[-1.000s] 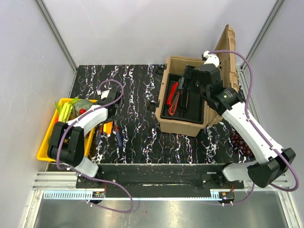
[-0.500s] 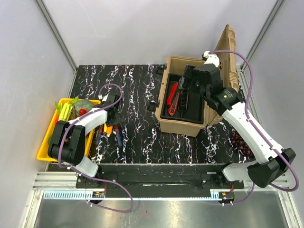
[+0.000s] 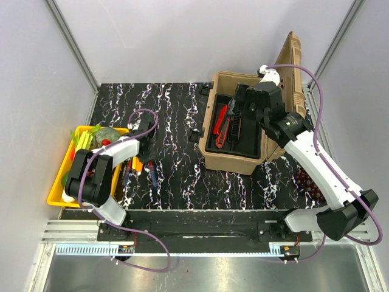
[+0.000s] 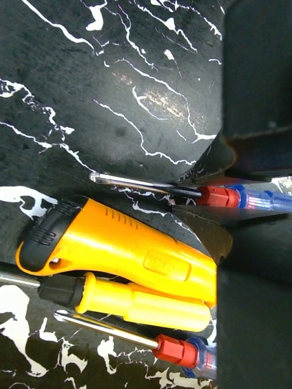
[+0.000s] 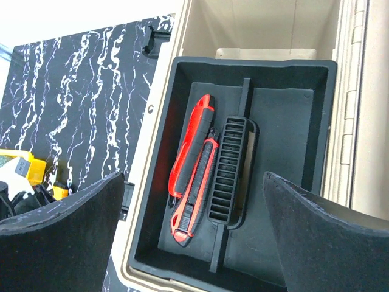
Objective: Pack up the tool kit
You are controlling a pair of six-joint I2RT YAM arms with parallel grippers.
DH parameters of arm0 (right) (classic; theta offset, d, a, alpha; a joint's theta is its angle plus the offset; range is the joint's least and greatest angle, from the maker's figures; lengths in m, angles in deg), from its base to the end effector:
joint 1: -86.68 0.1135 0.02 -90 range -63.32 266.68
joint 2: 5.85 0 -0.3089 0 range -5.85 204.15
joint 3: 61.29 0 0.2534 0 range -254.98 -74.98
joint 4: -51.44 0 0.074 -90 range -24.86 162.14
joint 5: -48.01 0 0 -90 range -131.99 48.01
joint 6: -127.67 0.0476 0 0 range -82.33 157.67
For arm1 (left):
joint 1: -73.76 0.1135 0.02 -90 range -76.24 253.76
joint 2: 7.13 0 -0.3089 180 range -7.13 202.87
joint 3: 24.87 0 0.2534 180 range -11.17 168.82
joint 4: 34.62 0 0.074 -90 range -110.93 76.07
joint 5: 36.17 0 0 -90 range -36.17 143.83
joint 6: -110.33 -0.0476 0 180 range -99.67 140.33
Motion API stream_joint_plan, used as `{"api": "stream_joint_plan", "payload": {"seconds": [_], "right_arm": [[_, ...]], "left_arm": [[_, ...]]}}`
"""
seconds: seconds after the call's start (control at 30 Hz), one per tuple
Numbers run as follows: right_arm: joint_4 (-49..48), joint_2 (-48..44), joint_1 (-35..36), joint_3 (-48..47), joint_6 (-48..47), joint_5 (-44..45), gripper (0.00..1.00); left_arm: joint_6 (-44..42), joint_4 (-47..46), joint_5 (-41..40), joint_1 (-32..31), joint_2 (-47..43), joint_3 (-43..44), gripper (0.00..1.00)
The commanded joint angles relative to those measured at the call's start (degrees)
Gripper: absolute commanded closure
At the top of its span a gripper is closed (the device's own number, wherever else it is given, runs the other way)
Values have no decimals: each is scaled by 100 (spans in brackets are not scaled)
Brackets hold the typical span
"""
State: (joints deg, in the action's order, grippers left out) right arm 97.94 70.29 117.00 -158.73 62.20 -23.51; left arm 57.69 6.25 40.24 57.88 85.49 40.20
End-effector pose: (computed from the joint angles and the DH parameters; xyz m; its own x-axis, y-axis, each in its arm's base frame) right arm 0.2579 0.1333 0.4547 -0.4304 0.2045 -0.8792 -0.0578 0.9658 0.2529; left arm 0.2945 -0.0722 0.1930 -0.8219 -0.3794 -0.4249 -0.3974 0.9163 -0.0495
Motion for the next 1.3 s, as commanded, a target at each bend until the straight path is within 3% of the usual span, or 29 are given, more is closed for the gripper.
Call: {"api": "stream_joint_plan", "payload": {"seconds": [0.0, 0.07, 0.1, 0.33, 0.5, 0.77, 0.9, 1.1, 1.2, 1.27], "right_arm": [[-212, -126, -27, -125, -299, -519, 1], [-282, -117, -18, -107, -440, -949, 1], [-343, -117, -18, -116, -519, -1186, 1], [-748, -3, -18, -221, -792, -3198, 0], [-1003, 217, -18, -300, -801, -4631, 1], [-1460, 393, -9, -300, -556, -5898, 0], [-1855, 332, -9, -81, -310, -6163, 1], [-1716, 358, -1, -19, -230, -5839, 5], [-1627, 367, -9, -28, -256, -5733, 10], [-1557, 419, -18, -37, -239, -5637, 21]], "left_arm": [[25, -11, 163, 15, -50, 320, 87], [-1, 24, 259, 15, -191, 434, 99], [-27, 68, 312, 15, -261, 530, 100], [-247, 121, 856, 15, -1183, 1304, 100], [-388, -379, 1761, -29, -1834, 1954, 100], [428, -1134, 2553, -661, -2002, 2773, 100], [763, -1926, 2835, -899, -1950, 2746, 100], [693, -2120, 2659, -1400, -1677, 3089, 100], [772, -2190, 2711, -1497, -1563, 3194, 100], [860, -2304, 2773, -1532, -1519, 3194, 100]]}}
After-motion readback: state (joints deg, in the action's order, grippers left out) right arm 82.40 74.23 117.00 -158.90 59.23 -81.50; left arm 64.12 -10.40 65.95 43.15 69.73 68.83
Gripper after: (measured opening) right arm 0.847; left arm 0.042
